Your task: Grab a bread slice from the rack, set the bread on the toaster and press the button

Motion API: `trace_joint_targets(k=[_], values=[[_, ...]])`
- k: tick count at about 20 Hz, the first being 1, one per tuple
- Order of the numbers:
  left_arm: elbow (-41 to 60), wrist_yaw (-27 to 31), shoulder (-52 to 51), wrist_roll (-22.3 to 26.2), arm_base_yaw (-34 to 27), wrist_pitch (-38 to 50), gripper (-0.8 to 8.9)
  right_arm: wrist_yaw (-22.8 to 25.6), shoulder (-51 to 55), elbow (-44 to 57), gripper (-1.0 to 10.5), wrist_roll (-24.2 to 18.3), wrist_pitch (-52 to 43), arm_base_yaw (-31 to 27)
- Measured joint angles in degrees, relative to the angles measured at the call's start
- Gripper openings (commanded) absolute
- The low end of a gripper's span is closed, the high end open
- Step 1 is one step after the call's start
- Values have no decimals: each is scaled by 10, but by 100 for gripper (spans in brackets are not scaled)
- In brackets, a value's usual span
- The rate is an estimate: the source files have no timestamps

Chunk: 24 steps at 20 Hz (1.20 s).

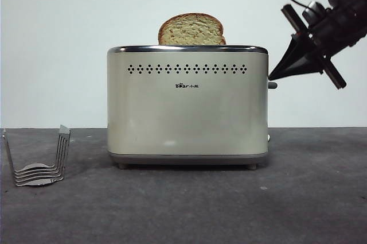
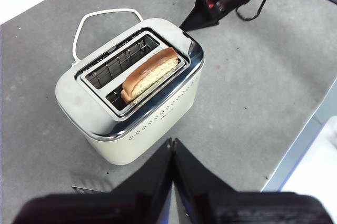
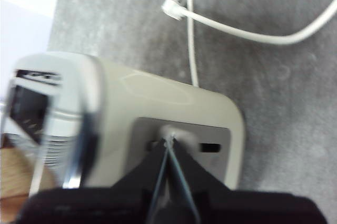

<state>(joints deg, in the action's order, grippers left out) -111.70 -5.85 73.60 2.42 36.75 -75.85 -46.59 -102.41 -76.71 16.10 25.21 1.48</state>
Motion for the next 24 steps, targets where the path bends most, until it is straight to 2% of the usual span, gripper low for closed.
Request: trace_joint_targets(k=[9,12,18,24], values=[[3,23,-11,-17,0,0,-8,4,-8,-2,-8,0,7,9],[29,27,-19,-20,0,0,-8,18,-8,-3,-8,-1,14,10],[101,31,-28,-23,0,0,-8,17,-31,-5,-8,-6,23,11],[120,85,-29,-31,-3,0,-8,9,-54,-7,-8,-27,44,11]])
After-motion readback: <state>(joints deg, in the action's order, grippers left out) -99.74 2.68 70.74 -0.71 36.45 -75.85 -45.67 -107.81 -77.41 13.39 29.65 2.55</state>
